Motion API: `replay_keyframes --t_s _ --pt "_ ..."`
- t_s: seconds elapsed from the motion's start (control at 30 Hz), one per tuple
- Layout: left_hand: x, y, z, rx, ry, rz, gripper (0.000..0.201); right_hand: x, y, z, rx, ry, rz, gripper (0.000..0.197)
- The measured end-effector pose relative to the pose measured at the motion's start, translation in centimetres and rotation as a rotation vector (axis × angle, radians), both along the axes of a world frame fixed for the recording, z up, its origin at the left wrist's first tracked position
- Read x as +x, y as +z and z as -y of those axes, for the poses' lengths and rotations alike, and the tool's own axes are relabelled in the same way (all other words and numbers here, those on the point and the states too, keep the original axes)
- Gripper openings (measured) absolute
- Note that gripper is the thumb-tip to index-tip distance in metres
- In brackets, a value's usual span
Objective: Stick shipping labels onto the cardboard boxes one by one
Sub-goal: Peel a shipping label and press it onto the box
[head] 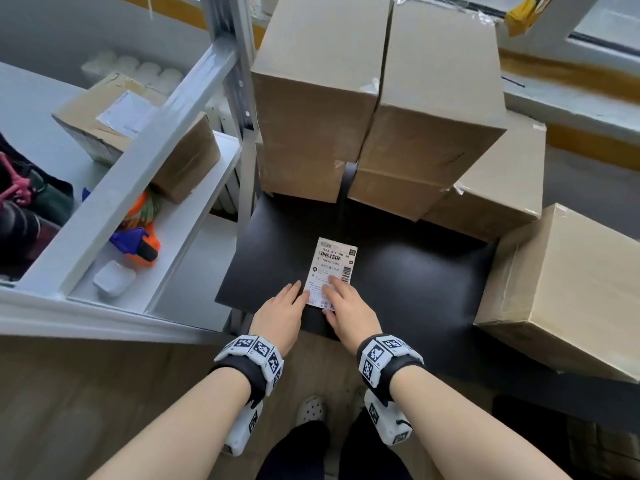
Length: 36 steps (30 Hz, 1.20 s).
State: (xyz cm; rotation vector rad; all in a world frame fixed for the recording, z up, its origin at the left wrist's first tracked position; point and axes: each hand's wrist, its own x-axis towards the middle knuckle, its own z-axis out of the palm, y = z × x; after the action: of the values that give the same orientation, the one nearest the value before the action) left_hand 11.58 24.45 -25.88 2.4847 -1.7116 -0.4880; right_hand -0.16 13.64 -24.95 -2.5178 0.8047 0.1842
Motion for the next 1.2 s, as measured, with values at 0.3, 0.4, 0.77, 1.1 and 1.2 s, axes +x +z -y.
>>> replay_keyframes --t_s 0.3,0.4,0.77,1.1,1.2 --pt "0.3 0.8 0.9 -0.013 0.143 -0.136 0.036 -0.5 0.0 0.1 -0.005 0.01 0.032 0.03" --pt "0.3 1.4 1.4 -0.046 0.151 -0.137 0.029 -0.6 1.1 0.6 0.011 0.013 0.005 0.032" --pt "0.1 6.7 4.6 -0.231 0.089 -0.085 0.015 -1.7 5.7 2.6 -0.038 -0.096 0.015 0.027" --pt "-2.1 11.5 8.4 -0.313 0.097 -0.069 0.02 -4.2 9.5 6.3 0.018 -0.305 0.196 0.021" --pt "-3.0 12.8 9.4 -0.322 0.109 -0.068 0.022 -4.9 10.0 7.6 0.05 -0.346 0.267 0.018"
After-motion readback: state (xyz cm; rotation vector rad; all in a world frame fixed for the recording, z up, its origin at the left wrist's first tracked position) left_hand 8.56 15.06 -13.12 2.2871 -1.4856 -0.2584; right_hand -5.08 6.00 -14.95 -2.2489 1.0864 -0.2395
